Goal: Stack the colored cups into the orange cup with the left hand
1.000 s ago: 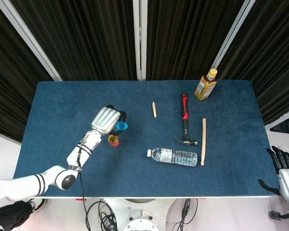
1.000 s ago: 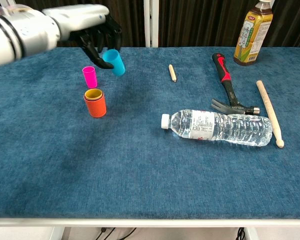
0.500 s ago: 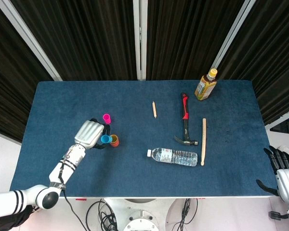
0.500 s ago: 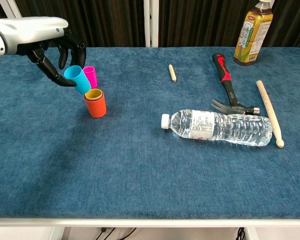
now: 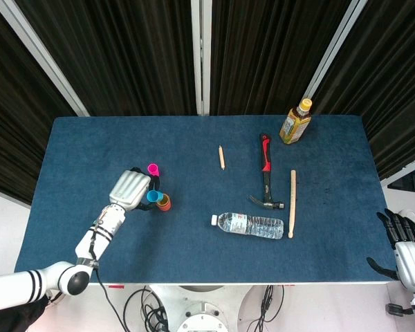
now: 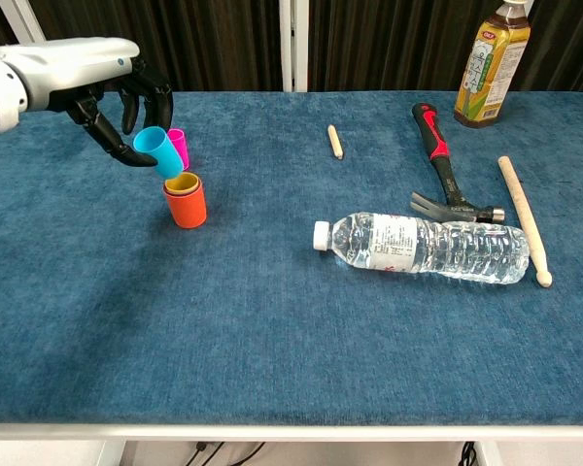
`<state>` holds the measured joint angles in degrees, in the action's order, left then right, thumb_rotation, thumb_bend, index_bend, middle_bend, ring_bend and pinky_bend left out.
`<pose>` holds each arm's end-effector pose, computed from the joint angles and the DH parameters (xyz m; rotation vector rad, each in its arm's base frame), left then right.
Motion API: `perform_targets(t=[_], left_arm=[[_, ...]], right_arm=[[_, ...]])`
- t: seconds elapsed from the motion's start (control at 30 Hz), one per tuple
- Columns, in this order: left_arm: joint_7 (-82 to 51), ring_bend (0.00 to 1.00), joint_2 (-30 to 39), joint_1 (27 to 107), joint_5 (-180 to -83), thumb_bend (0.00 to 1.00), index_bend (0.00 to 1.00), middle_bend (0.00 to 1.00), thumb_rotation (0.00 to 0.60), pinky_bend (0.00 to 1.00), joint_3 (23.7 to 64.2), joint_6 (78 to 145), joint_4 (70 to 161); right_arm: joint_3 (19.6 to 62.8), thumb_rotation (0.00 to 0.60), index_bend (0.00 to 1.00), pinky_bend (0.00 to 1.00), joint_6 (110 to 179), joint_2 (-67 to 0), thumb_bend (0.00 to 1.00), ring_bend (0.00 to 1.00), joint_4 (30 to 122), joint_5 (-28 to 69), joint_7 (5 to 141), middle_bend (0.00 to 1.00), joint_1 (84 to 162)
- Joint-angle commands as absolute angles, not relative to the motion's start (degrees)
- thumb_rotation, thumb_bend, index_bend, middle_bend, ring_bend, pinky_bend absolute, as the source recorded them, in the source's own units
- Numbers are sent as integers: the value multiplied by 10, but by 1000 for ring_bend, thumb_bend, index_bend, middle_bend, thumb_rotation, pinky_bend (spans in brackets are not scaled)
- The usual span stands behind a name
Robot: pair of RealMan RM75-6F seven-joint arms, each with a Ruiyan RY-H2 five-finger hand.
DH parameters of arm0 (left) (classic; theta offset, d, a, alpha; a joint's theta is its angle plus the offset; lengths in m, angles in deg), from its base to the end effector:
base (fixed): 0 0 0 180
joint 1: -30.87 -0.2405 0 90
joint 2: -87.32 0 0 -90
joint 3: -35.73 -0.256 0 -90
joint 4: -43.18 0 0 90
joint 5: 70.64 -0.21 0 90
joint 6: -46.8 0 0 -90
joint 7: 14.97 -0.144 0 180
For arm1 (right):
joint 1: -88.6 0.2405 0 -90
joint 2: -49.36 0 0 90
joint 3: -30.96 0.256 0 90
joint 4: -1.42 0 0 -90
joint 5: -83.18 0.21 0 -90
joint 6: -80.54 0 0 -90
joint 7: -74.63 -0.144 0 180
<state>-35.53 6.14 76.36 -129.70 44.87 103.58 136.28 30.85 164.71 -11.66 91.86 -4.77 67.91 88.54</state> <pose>-0.1328 0.3467 0.0184 -1.8661 -0.9459 -0.9397 -0.3361 -0.1424 0.1694 1.3791 -1.0170 0.8363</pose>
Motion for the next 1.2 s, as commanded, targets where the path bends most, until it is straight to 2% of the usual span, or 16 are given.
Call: perform_targets(t=[0.03,0.2,0.27,0.37,0.47,0.6,0.77,0.93,1.2], left_arm=[[-351,520,52,764,-1303,209,509,516,600,322,445,1032,1351],[-344,506,42,764,-1318,205,501,509,600,323,441,1029,1336],[-344,489,42,764,-1315,202,463,478,600,322,439,1022,1337],[-338,357,43,765,-1315,174,209,299,600,288,438,1013,1340],[-325,231,40,761,-1331,158,57,165,600,218,441,1023,1337],[-328,189,43,764,-1342,156,49,145,600,184,447,1029,1331],[-332,170,44,777,-1321,149,71,155,600,165,474,1025,1309],[-334,170,27,799,-1274,148,97,168,600,169,493,989,1249],[-331,171,-12,823,-1201,146,160,187,600,177,501,926,1144]], right_arm=[[308,600,0,0,1643,-116,125,0,919,-47,678,0,887],[309,600,0,0,1637,-118,124,0,917,-43,676,0,890],[308,600,0,0,1637,-118,125,0,916,-42,676,0,890],[308,600,0,0,1636,-119,124,0,914,-41,674,0,889],[308,600,0,0,1636,-120,125,0,910,-39,672,0,889],[307,600,0,0,1638,-119,124,0,908,-40,668,0,887],[307,600,0,0,1646,-115,124,0,914,-41,672,0,884],[307,600,0,0,1648,-114,125,0,924,-42,681,0,882],[306,600,0,0,1646,-113,124,0,935,-45,695,0,884]])
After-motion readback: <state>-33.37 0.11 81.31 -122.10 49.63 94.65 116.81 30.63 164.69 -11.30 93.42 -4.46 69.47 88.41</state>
